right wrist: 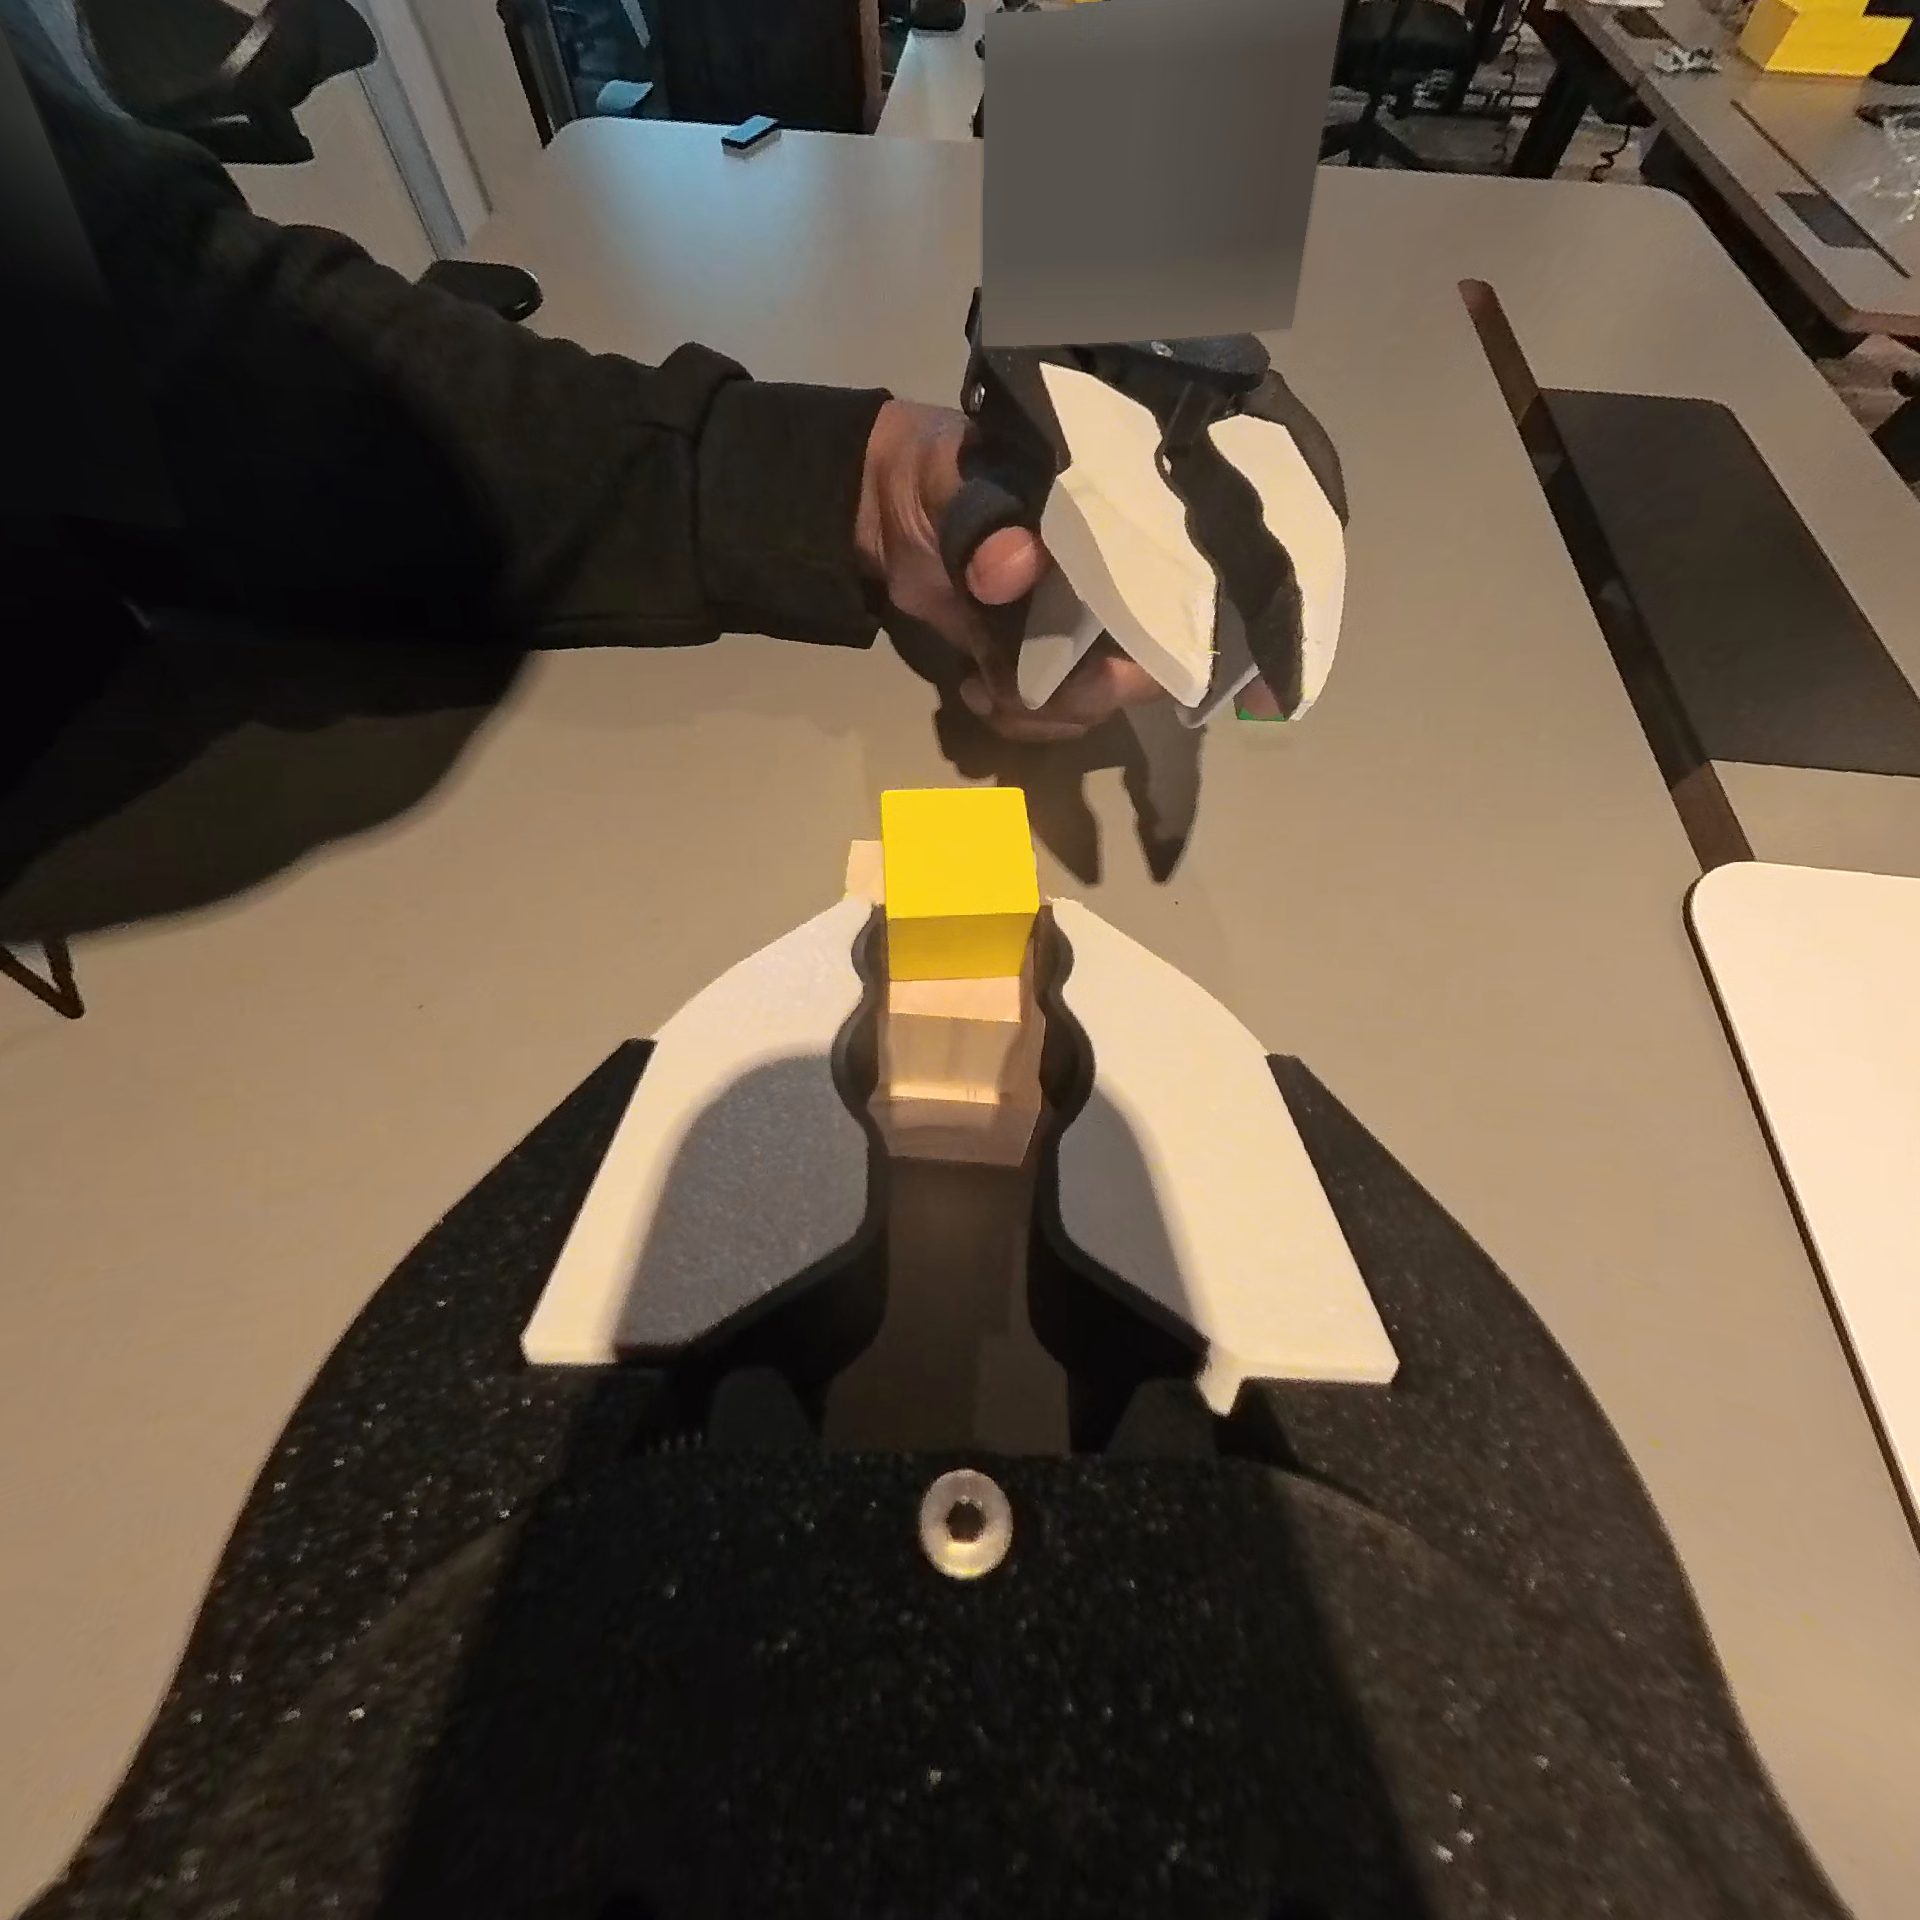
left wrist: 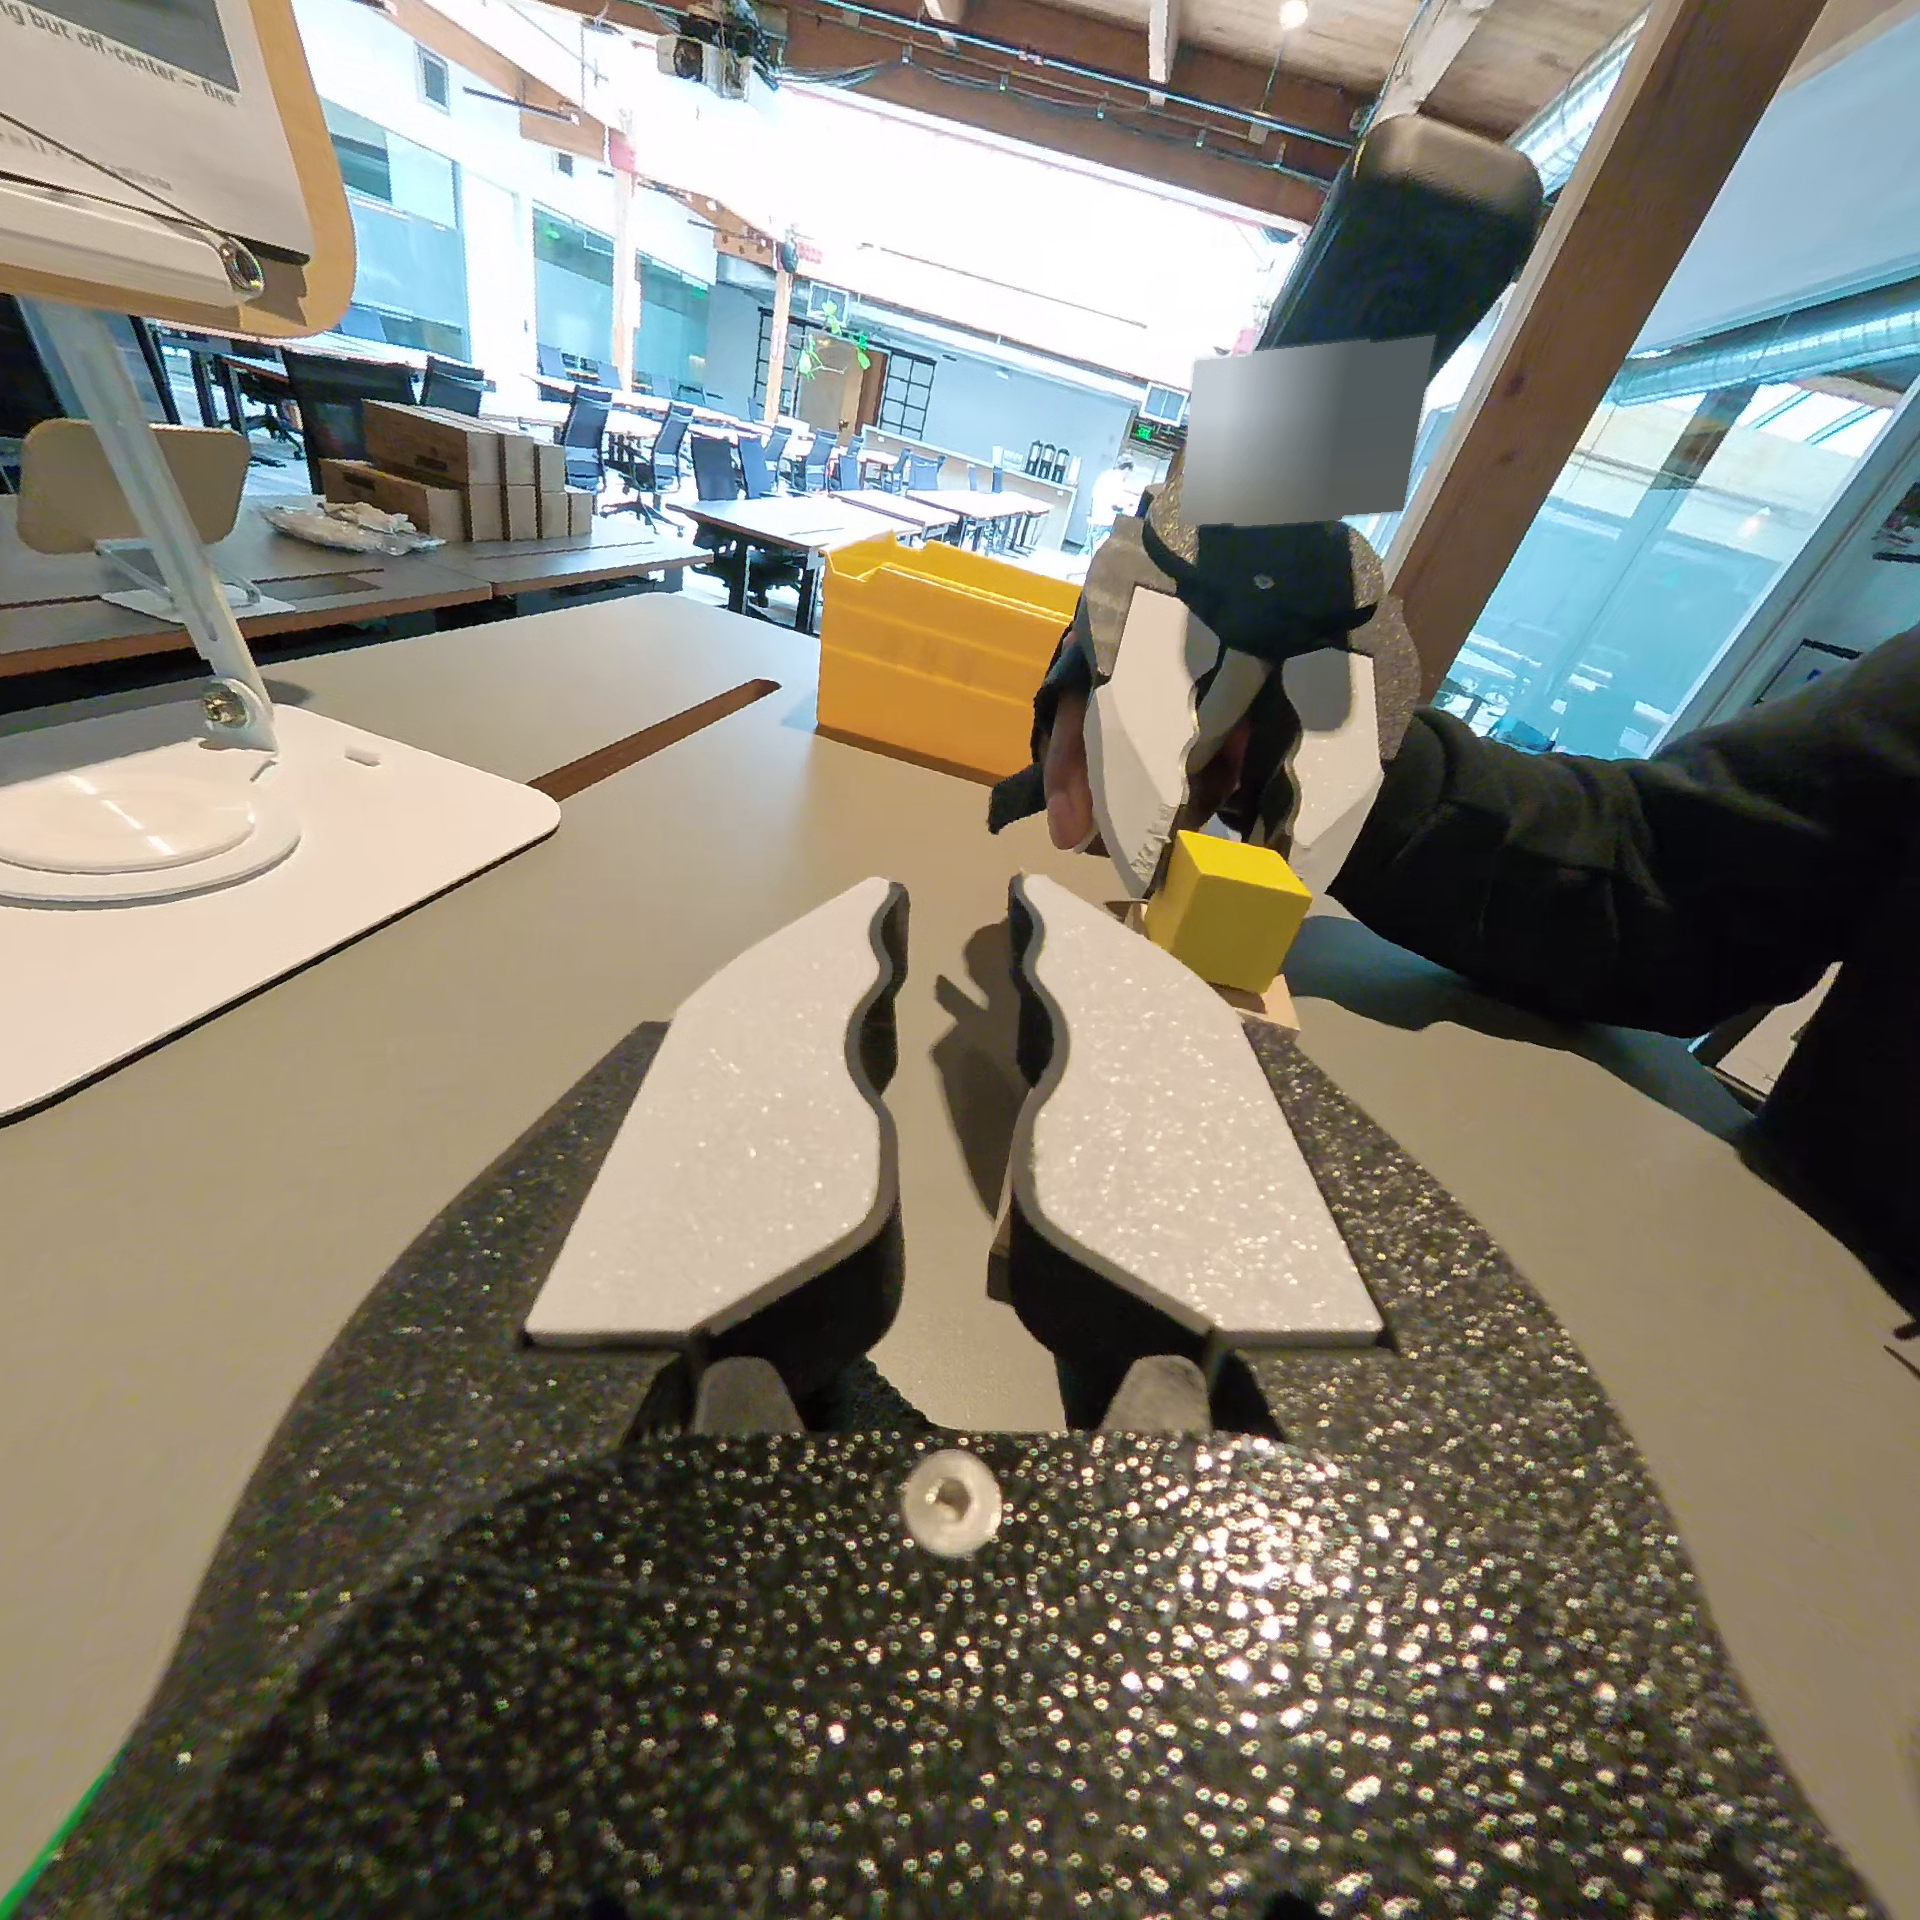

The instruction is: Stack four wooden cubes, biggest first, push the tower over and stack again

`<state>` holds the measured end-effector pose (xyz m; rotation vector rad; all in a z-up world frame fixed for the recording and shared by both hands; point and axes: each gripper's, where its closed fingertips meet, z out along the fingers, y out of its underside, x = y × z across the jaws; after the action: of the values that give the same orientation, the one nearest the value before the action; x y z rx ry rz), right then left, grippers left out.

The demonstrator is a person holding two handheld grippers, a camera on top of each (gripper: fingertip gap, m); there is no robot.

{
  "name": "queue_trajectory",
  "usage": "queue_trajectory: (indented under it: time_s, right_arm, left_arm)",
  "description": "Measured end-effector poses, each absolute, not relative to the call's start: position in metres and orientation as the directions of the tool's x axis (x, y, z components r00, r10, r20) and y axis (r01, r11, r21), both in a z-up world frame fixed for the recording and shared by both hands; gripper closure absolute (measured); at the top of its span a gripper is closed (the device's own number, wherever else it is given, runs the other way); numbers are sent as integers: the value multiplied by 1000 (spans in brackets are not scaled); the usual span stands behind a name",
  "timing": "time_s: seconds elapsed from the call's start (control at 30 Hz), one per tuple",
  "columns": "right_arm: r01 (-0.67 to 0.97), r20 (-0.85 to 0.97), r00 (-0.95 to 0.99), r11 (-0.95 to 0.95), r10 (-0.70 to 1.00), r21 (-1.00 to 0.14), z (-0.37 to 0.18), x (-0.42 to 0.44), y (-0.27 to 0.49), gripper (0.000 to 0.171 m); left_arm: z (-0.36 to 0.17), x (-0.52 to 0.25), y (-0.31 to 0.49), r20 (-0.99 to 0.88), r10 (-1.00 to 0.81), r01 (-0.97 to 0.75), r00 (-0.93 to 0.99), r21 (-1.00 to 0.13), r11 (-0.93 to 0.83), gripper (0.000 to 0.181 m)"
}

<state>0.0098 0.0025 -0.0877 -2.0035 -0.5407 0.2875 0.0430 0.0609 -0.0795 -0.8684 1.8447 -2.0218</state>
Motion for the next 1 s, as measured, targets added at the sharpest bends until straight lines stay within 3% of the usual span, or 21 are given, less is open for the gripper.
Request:
queue_trajectory:
  time_s: [1.0]
  right_arm:
    - [230,-21,894,-497,448,-837,-93,10,1,142]
  left_arm:
    - [-80,43,59,237,-563,-189,-792,-972,-142,168]
